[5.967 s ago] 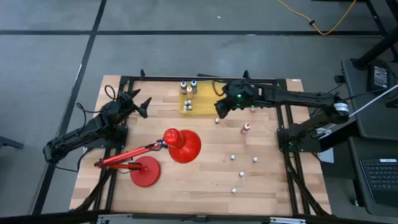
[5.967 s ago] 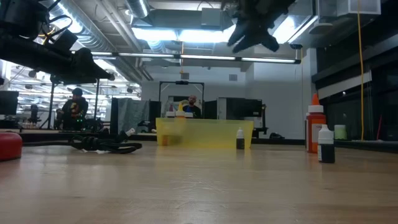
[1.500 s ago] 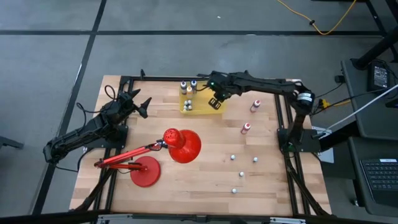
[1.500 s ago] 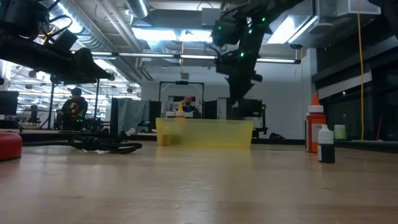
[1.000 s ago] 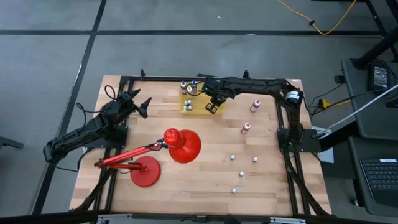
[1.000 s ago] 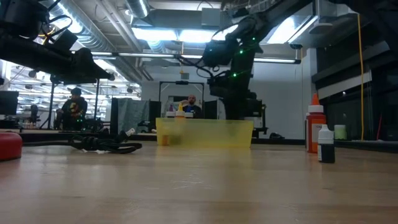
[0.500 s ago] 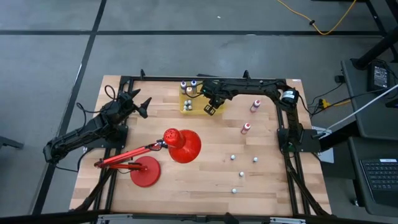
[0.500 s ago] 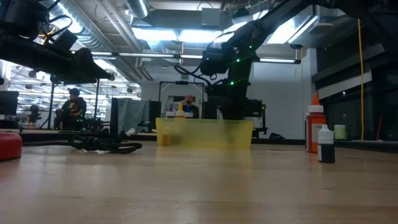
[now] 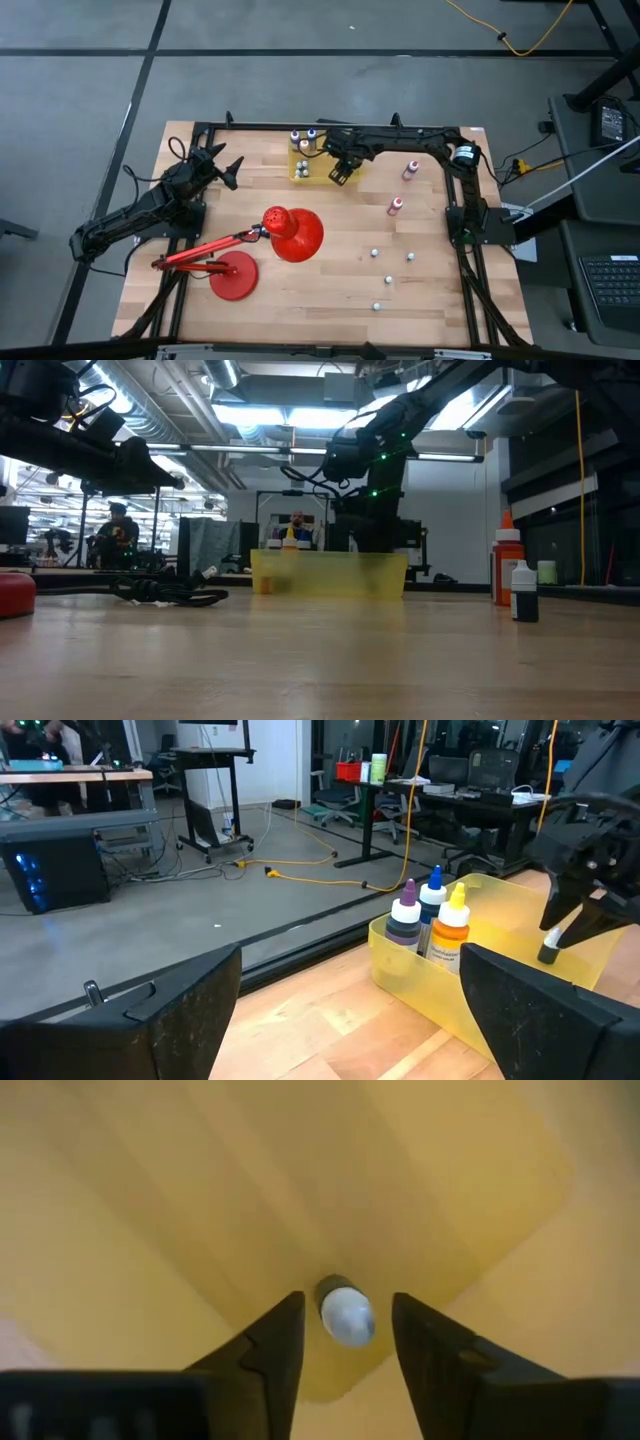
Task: Pick & Place food coloring
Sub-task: Put the red food coloring bottle into the yellow bin
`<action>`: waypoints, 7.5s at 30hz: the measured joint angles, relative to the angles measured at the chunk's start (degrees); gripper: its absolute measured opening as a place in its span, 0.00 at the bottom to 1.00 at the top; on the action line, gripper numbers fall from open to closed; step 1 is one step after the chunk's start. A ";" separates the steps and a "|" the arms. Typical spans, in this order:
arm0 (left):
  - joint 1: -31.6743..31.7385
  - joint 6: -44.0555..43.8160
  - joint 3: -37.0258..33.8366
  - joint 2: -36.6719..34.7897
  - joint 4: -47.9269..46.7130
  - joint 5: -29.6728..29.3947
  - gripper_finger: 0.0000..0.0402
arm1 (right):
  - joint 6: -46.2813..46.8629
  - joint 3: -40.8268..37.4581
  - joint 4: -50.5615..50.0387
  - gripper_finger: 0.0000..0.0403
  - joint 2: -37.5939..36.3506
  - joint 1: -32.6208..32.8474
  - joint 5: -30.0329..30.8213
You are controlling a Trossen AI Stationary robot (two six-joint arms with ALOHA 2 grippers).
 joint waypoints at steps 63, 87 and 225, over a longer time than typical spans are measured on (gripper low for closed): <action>0.02 0.01 0.00 0.00 0.00 -0.01 0.91 | 48.67 -9.18 -29.63 0.69 -29.91 46.45 -1.58; 0.00 0.02 0.00 0.00 0.00 0.00 0.91 | 66.96 -35.19 -11.93 0.67 -34.06 55.87 -3.45; 0.00 0.02 0.00 0.00 0.00 0.00 0.91 | -12.05 16.85 -13.54 0.26 10.97 1.16 -1.49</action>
